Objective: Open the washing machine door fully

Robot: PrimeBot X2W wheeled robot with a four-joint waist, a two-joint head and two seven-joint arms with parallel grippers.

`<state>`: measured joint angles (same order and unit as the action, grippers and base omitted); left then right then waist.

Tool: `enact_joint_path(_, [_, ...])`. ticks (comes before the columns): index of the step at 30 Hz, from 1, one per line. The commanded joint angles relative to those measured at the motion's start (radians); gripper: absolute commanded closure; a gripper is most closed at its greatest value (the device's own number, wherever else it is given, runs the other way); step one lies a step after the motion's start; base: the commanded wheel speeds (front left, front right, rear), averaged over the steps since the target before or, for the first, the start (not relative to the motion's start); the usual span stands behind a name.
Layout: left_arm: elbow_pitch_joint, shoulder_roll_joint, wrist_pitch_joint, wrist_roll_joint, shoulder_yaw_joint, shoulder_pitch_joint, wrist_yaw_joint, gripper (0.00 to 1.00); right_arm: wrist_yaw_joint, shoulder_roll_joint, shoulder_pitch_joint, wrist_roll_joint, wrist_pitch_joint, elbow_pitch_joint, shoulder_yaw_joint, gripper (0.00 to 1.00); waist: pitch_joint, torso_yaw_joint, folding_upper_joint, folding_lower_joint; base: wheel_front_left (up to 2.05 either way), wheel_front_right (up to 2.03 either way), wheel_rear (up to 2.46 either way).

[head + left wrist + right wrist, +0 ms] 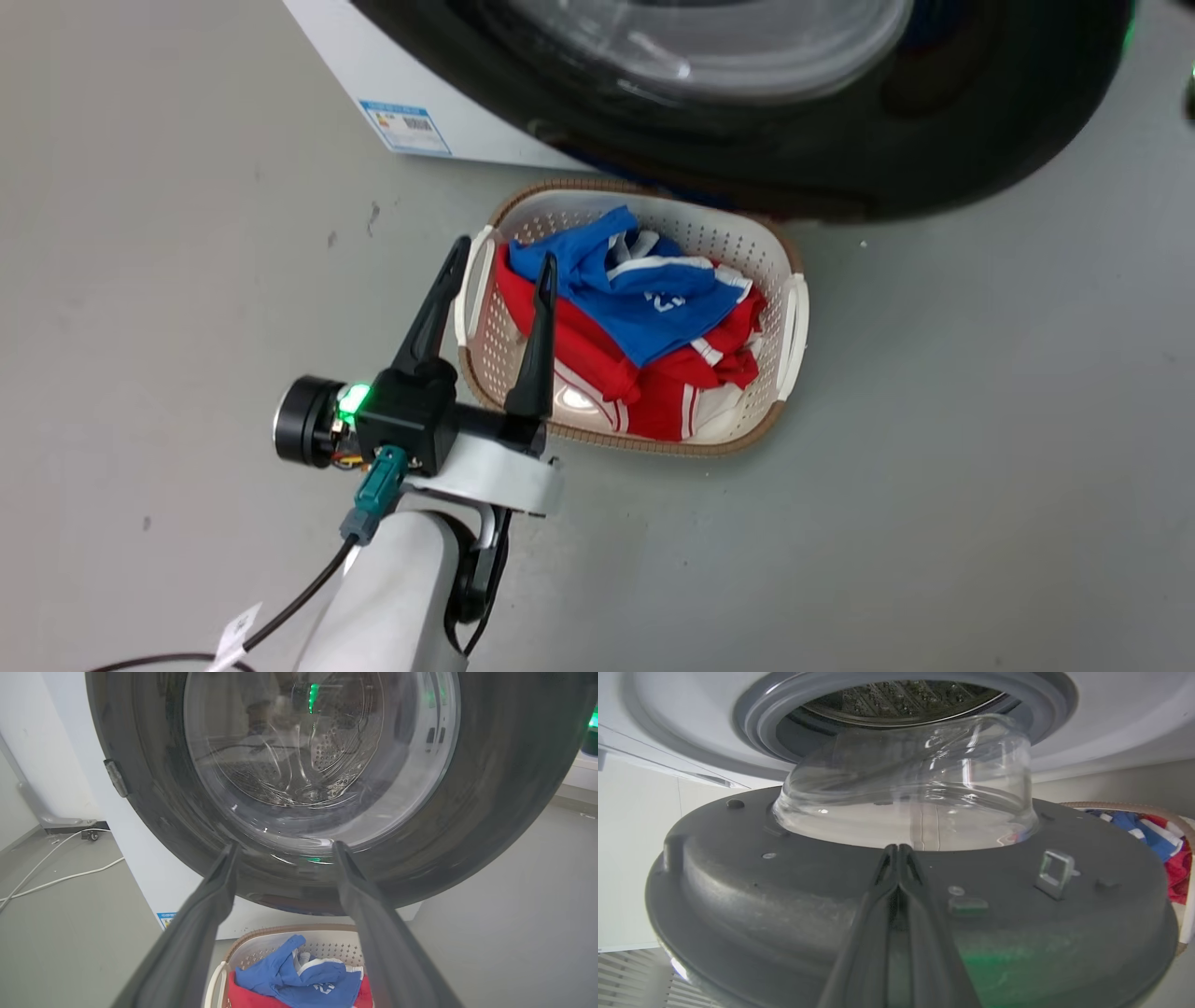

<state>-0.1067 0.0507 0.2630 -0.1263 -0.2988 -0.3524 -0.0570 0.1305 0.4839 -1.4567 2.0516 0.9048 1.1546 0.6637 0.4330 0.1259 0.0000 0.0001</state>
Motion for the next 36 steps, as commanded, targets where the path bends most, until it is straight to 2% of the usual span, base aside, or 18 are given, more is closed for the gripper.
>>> enact_joint_path(1, [-0.009, 0.0, 0.003, 0.006, 0.002, 0.024, 0.005, 0.0, 0.0, -0.026, 0.042, 0.009, 0.02, -0.024, 0.009, 1.0, -0.036, -0.011, 0.0, -0.0001, 0.0, 0.0, 0.0])
enact_joint_path(9, [-0.051, 0.004, 0.003, 0.001, 0.013, 0.111, 0.033, 0.0, 0.0, -0.051, 0.219, 0.019, 0.067, -0.125, 0.047, 1.0, -0.159, -0.021, 0.0, -0.0001, 0.0, 0.0, 0.0])
enact_joint_path(18, [-0.08, 0.003, 0.003, -0.003, 0.022, 0.184, 0.058, 0.0, 0.0, -0.073, 0.397, 0.075, 0.061, -0.268, 0.084, 1.0, -0.272, -0.004, 0.0, -0.0001, 0.0, 0.0, 0.0])
enact_joint_path(25, [-0.08, 0.003, 0.003, 0.004, 0.027, 0.218, 0.072, 0.0, 0.0, -0.077, 0.496, 0.119, 0.021, -0.415, 0.15, 1.0, -0.297, 0.006, 0.0, -0.0001, 0.0, 0.0, 0.0])
enact_joint_path(36, [-0.091, 0.001, 0.003, -0.006, 0.021, 0.229, 0.077, 0.0, 0.0, -0.025, 0.576, 0.205, -0.103, -0.642, 0.286, 1.0, -0.319, 0.031, 0.0, -0.0001, 0.0, 0.0, 0.0])
